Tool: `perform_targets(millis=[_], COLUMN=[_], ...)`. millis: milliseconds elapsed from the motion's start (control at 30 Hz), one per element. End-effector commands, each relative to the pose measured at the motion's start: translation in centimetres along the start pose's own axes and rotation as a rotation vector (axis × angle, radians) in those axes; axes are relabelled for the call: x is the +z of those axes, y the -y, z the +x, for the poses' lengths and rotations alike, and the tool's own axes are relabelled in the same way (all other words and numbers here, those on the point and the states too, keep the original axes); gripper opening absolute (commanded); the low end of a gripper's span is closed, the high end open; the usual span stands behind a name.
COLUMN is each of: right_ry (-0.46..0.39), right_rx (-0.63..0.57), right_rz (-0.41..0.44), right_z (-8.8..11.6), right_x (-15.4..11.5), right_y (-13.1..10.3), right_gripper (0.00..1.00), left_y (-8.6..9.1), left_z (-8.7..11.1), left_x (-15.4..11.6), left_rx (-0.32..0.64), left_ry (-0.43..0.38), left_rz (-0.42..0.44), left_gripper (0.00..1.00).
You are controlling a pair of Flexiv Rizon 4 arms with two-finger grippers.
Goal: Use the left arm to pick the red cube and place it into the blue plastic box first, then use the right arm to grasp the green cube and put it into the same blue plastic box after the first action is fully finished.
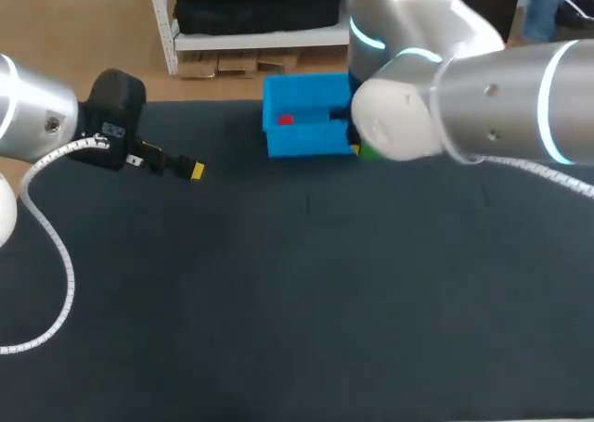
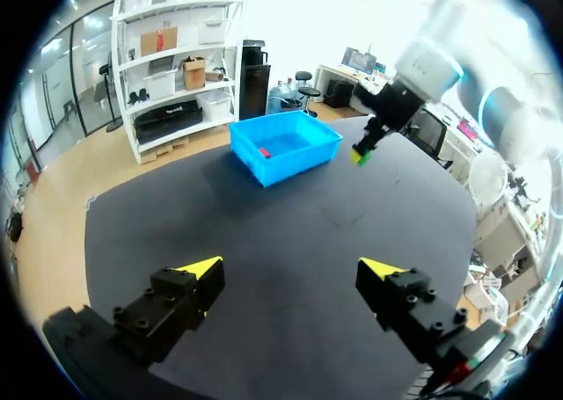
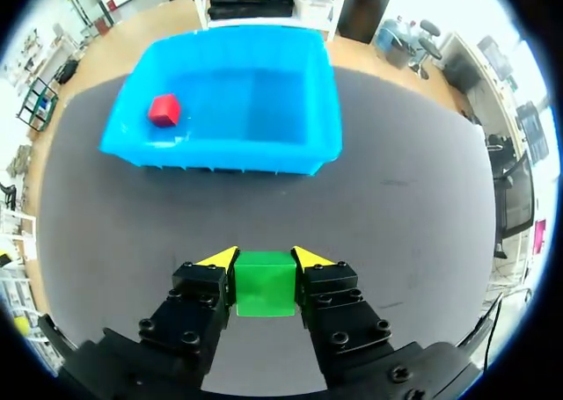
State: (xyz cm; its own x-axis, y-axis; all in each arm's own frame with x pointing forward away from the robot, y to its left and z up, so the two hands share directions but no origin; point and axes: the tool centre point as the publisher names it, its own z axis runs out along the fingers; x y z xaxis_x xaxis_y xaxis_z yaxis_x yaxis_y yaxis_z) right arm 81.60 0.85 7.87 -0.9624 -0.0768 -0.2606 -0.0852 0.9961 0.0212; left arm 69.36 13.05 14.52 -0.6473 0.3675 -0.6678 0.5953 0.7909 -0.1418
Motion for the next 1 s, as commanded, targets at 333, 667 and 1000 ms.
perform_targets(millis=[333,667,1000], right_ry=[0.189,0.292,0.366], right_rx=[-0.003,-0.071,-0.085], right_rz=[-0.033,-0.061,-0.050], right_z=[1.6,1.0,-0.1], right_x=[-6.4,-5.6,-4.9], right_y=[0.2,-1.1,-1.7], right_gripper=[0.00,0.00,0.00], left_y=[-0.2,-0.2,-0.2], left_z=[0.1,0.1,0.1], left_x=[0.0,0.0,0.0], left_rx=[0.003,0.003,0.003], left_ry=[0.007,0.007,0.007], left_rz=[0.009,0.009,0.009], left_gripper=[1.00,1.00,1.00])
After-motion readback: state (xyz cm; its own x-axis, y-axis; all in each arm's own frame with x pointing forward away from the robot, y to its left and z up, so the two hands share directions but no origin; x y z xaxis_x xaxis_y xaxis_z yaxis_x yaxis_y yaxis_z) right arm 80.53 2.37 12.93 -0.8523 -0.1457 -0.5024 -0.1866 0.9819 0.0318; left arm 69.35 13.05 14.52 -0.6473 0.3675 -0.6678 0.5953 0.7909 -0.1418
